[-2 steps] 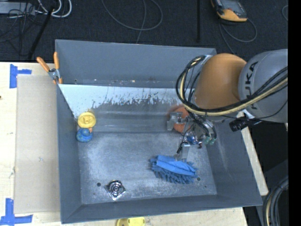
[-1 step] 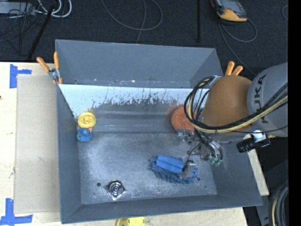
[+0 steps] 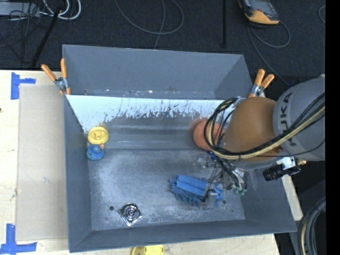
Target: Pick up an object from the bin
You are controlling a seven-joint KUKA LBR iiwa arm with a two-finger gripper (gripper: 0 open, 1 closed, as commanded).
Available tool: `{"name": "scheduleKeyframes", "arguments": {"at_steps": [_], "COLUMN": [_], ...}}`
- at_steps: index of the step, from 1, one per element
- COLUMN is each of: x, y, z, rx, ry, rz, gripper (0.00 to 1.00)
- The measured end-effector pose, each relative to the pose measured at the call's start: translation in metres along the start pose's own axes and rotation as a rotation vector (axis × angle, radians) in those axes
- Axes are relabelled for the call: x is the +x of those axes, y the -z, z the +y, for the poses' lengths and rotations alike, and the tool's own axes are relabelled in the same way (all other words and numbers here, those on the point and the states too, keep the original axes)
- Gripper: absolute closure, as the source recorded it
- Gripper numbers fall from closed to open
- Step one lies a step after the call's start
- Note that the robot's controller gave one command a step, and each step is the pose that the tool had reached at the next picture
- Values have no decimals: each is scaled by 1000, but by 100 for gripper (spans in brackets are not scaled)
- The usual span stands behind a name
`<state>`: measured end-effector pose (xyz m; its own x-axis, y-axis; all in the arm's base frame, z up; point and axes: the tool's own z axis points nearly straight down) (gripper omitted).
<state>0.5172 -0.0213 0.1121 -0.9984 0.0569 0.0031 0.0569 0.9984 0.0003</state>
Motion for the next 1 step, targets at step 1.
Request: {"name": "scheduleKeyframes", "arguments": {"at_steps": [1], "x": [-13], "y": [21], "z": [-12], "rx": [-1], "ry": [-181], "rz": [-3], "gripper": [0]}}
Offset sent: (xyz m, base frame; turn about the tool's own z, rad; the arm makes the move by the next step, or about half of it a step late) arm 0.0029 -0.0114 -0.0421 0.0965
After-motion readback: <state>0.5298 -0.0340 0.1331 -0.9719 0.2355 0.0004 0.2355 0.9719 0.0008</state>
